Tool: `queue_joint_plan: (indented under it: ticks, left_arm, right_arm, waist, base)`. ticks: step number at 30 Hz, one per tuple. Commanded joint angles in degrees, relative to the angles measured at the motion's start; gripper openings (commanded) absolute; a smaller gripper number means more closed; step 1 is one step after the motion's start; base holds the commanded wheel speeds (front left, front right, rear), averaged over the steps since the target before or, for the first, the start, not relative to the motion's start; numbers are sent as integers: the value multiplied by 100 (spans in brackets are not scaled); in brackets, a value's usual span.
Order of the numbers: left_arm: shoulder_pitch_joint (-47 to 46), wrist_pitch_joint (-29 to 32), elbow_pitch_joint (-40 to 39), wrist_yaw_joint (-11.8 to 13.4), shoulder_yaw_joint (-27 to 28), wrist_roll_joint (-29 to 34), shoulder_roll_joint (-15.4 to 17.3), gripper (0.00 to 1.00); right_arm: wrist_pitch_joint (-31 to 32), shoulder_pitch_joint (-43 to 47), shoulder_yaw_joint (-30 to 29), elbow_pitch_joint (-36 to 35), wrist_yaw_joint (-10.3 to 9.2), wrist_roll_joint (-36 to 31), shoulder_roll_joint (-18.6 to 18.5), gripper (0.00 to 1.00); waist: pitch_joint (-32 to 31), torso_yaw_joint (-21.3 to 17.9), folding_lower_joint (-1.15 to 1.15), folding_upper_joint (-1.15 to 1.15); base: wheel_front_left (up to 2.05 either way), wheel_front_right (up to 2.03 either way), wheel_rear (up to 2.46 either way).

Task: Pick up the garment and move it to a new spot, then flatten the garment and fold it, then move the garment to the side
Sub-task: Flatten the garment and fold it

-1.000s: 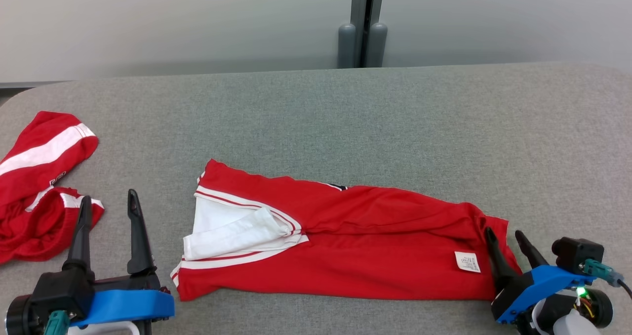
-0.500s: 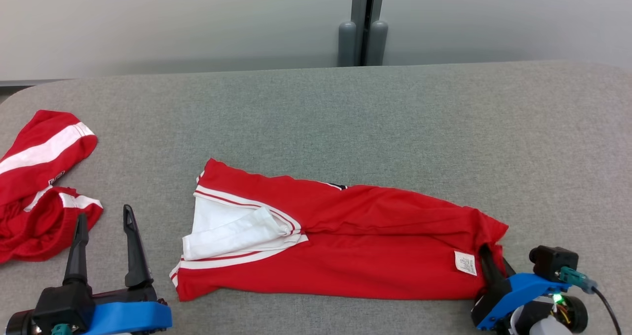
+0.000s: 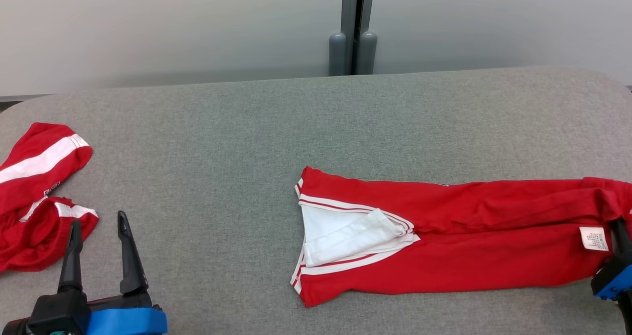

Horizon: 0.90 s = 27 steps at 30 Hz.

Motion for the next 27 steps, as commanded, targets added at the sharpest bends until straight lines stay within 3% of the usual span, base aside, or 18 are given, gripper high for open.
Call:
queue_joint_plan:
  ticks: [1, 5, 16, 27]
  left_arm:
    - [41, -27, 8, -30, 45, 44, -25, 100]
    - [72, -27, 30, -89, 125, 88, -88, 100]
    - [50, -27, 59, -191, 139, 172, -187, 100]
    - [-134, -27, 151, -288, 113, 204, -212, 100]
  right_arm:
    - [65, 69, 0, -90, 1, -18, -18, 0]
    - [239, 121, 139, -480, 1, -40, 102, 0]
    - [628, 160, 1102, -1614, 1, -31, 910, 0]
    - [679, -299, 2015, -1609, 1, 44, 1577, 0]
  waist:
    - [-17, -14, 0, 0]
    - [-54, -40, 0, 0]
    - [-62, 6, 0, 0]
    - [43, 231, 0, 0]
  base:
    - [0, 0, 0]
    - [0, 0, 0]
    - [0, 0, 0]
    - [0, 0, 0]
